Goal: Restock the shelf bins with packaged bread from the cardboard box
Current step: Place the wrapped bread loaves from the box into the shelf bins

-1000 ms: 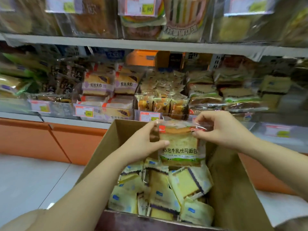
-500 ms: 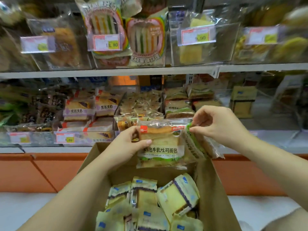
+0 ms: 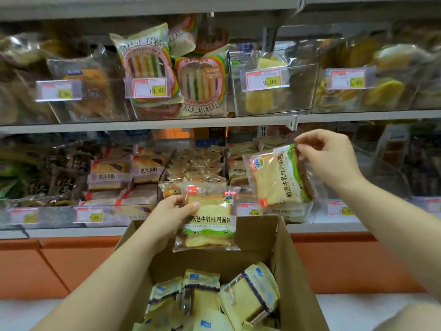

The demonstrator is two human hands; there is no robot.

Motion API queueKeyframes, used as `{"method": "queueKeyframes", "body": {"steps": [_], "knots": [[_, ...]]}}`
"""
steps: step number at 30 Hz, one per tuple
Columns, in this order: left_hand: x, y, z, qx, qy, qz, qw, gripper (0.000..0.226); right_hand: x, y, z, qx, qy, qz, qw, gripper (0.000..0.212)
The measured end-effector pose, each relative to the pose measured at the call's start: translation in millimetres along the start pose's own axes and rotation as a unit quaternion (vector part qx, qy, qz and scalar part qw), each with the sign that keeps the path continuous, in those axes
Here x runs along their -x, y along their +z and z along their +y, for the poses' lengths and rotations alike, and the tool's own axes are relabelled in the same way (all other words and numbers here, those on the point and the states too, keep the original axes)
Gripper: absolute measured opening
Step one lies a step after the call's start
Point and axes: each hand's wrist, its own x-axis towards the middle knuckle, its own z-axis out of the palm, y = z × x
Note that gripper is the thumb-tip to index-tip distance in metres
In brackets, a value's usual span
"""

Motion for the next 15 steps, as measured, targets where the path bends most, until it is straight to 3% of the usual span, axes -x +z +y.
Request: {"method": "queueKeyframes", "body": {"steps": [2, 5, 8, 10, 13, 15], "knots": [[-1.7, 4.1, 1.5, 0.019, -0.007, 0.002, 1.000, 0.035, -5.4, 7.9, 12.1, -0.109, 0.109, 0.042, 0.987, 0.020], [-6.7, 12.9, 1.9, 0.063, -0.019, 0.004, 0.998, 0.036, -6.3, 24.8, 26.5, -0.271, 0.239, 0.117, 0.925, 0.021], [-14.4, 21.5, 3.5, 0.102, -0.024, 0.003, 0.995, 0.029, -8.9, 37.0, 35.6, -0.397, 0.305, 0.207, 0.840, 0.022], [-21.0, 25.8, 5.5, 0.108, -0.022, 0.010, 0.994, 0.024, -12.1, 42.5, 46.3, -0.421, 0.338, 0.245, 0.805, 0.025], [-33.7, 30.1, 7.3, 0.122, -0.021, 0.023, 0.992, 0.022, -11.0, 46.4, 68.3, -0.363, 0.374, 0.218, 0.825, 0.034], [-41.8, 32.3, 7.6, 0.155, -0.026, 0.025, 0.987, 0.025, -7.9, 43.7, 80.1, -0.247, 0.366, 0.155, 0.884, 0.037]]}}
